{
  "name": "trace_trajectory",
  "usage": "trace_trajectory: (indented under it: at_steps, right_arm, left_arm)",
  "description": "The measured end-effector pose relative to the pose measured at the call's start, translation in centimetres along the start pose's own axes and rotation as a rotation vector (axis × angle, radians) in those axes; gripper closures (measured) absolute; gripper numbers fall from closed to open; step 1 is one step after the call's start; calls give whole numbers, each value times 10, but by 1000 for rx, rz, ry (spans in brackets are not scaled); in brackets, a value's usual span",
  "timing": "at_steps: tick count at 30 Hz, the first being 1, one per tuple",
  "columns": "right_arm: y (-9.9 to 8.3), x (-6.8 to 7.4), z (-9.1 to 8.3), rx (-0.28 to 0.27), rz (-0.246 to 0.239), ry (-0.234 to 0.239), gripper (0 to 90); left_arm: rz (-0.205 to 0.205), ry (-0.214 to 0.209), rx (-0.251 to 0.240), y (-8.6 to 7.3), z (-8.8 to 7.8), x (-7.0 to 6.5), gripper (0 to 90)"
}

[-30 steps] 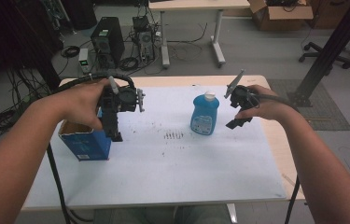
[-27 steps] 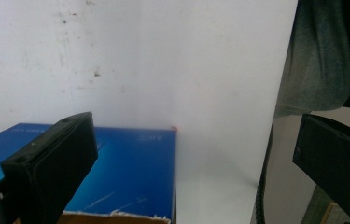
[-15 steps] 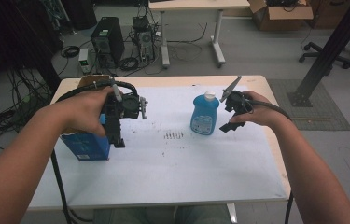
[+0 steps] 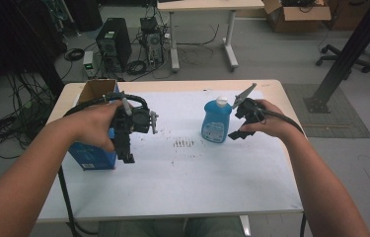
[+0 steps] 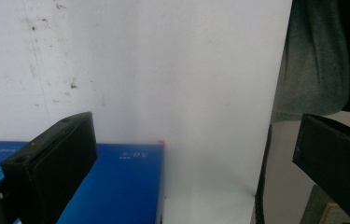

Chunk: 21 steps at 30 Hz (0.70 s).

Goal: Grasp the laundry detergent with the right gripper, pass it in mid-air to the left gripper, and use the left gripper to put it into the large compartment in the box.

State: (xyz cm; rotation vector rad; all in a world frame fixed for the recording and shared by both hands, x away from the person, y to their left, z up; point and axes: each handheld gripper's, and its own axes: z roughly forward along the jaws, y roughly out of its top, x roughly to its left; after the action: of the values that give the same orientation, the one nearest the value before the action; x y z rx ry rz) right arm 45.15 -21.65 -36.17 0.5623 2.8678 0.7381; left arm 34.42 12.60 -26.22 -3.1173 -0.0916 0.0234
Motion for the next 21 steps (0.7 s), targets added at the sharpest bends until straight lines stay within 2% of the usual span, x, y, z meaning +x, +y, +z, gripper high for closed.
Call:
trace_trajectory:
  at_steps: [5, 10, 21]
  right_arm:
    - [-1, -1, 3, -43, 10, 4, 41]
    - [-3, 0, 8, -51, 11, 0, 41]
    - [-6, 0, 19, -135, 32, 3, 39]
  left_arm:
    - [6, 2, -12, 2, 3, -2, 2]
    - [11, 2, -13, 5, 6, -4, 2]
    - [9, 3, -21, 5, 6, -7, 2]
